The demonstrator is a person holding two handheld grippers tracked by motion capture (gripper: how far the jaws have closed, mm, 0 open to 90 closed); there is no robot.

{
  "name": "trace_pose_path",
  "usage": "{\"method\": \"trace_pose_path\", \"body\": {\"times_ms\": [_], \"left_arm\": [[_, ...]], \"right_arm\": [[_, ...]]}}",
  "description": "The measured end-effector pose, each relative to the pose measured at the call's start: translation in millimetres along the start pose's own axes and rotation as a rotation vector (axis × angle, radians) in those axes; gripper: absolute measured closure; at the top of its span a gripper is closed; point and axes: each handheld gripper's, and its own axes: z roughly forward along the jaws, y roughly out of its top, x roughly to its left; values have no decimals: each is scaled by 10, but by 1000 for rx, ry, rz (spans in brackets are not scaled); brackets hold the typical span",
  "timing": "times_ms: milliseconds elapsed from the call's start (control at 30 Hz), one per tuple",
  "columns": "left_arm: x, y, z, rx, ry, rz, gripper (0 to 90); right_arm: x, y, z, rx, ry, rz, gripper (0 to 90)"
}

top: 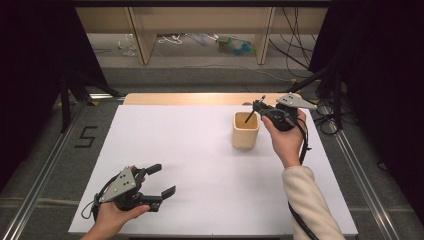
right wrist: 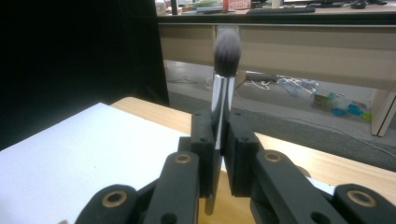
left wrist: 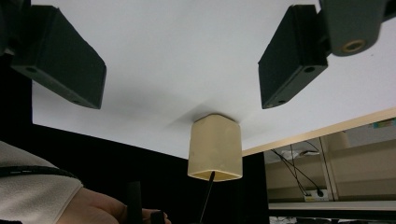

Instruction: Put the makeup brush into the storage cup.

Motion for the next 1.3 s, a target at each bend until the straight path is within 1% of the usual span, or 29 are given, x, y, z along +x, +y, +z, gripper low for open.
{"method": "trace_pose_path", "body": {"times_ms": [33, 67, 133, 167, 200, 333, 367, 433, 533, 633, 667, 767, 800, 1000, 1100, 1133, 1167, 1300], "left_arm": [[-1, 0, 0, 0, 0, -1, 150], [0, 0, 0, 1, 0, 1, 151], [2, 0, 0, 2, -1, 5, 150], [2, 1, 0, 2, -1, 5, 150], [0, -1, 1, 2, 0, 0, 150], [1, -1, 1, 3, 0, 1, 150], [1, -1, 1, 4, 0, 1, 151], [0, -1, 1, 3, 0, 1, 150], [1, -1, 0, 2, 1, 0, 151], [1, -1, 0, 2, 0, 0, 151], [1, -1, 0, 2, 0, 0, 151], [2, -1, 1, 3, 0, 0, 151], [2, -1, 1, 3, 1, 0, 151], [2, -2, 0, 4, 0, 1, 151], [2, -1, 0, 3, 0, 0, 151], [2, -1, 0, 2, 1, -1, 151], [2, -1, 0, 3, 1, 1, 151], [1, -1, 0, 3, 0, 1, 151]], "right_arm": [[1, -1, 1, 3, 0, 2, 837], [-2, -6, 12, -10, -3, -2, 837], [-4, -15, 24, -19, 4, 3, 837], [-5, -11, 12, 3, -4, -3, 837], [-6, -13, 13, 2, -4, -3, 837], [-12, -20, 21, 2, -2, -2, 837], [-8, -25, 29, -4, 1, 7, 837], [-10, -30, 37, -3, -3, -2, 837], [-10, -33, 39, 8, -5, -1, 837], [-11, -40, 52, 2, -3, -3, 837], [-10, -39, 48, 13, -9, -5, 837], [-8, -50, 59, 18, -6, -8, 837], [-7, -55, 71, 7, -8, -7, 837], [-6, -66, 80, 14, -10, -11, 837], [-4, -74, 91, 8, -9, -13, 837], [-3, -74, 91, 12, -11, -12, 837], [-3, -71, 82, 29, -14, -13, 837], [-5, -81, 87, 30, -14, -13, 837]]}}
